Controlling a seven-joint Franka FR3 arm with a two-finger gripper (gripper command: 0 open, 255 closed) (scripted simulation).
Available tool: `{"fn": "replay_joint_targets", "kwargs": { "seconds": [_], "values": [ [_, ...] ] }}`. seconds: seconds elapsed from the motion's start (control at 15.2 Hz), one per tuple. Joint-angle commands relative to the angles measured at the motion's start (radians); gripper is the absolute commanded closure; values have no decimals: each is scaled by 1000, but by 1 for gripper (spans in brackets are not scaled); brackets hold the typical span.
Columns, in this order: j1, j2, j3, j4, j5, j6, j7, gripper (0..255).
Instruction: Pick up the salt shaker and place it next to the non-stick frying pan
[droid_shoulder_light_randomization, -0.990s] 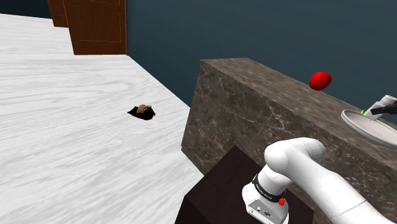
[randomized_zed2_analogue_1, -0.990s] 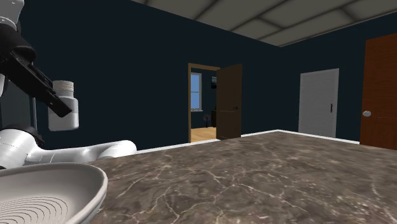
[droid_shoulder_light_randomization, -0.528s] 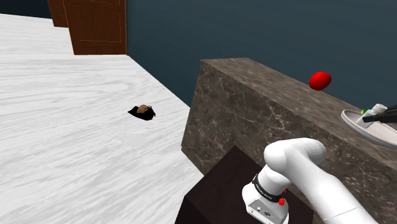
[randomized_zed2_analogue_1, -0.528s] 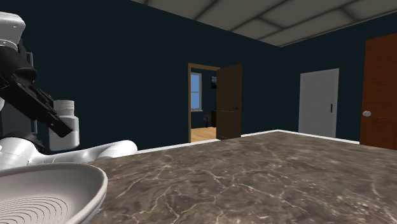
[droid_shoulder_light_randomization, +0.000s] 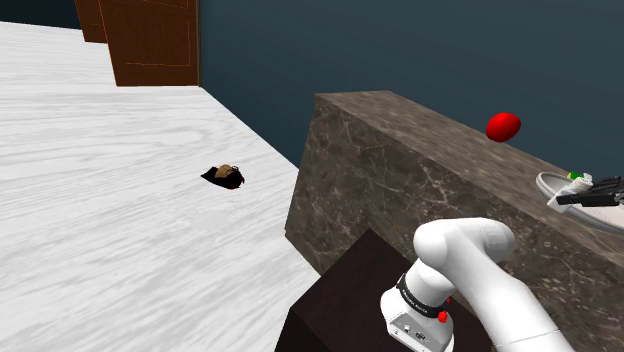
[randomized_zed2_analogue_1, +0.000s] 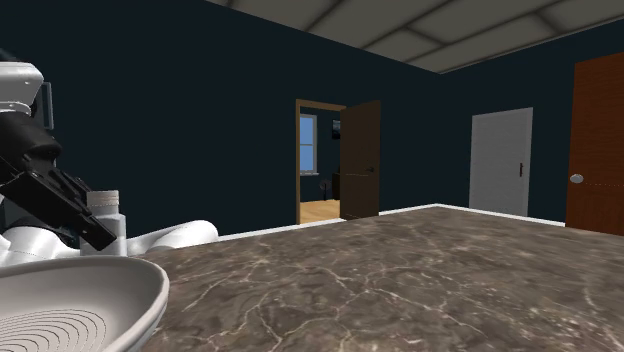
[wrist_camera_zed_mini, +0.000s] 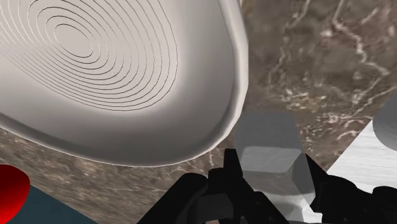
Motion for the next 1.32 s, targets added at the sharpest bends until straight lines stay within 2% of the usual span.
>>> {"fn": "replay_joint_targets", "kwargs": {
  "seconds": [0.0, 0.46, 0.53, 0.86, 1.12, 1.25],
  "values": [
    [-17, -4, -14, -12, -3, 7, -14, 255],
    [-17, -4, -14, -12, -3, 7, -14, 255],
    [-17, -4, -14, -12, -3, 7, -14, 0],
    [-17, -4, -14, -12, -3, 7, -14, 0],
    [12, 78, 34, 148, 39, -71, -39, 0],
    [12, 78, 34, 148, 39, -71, -40, 0]
  ]
}}
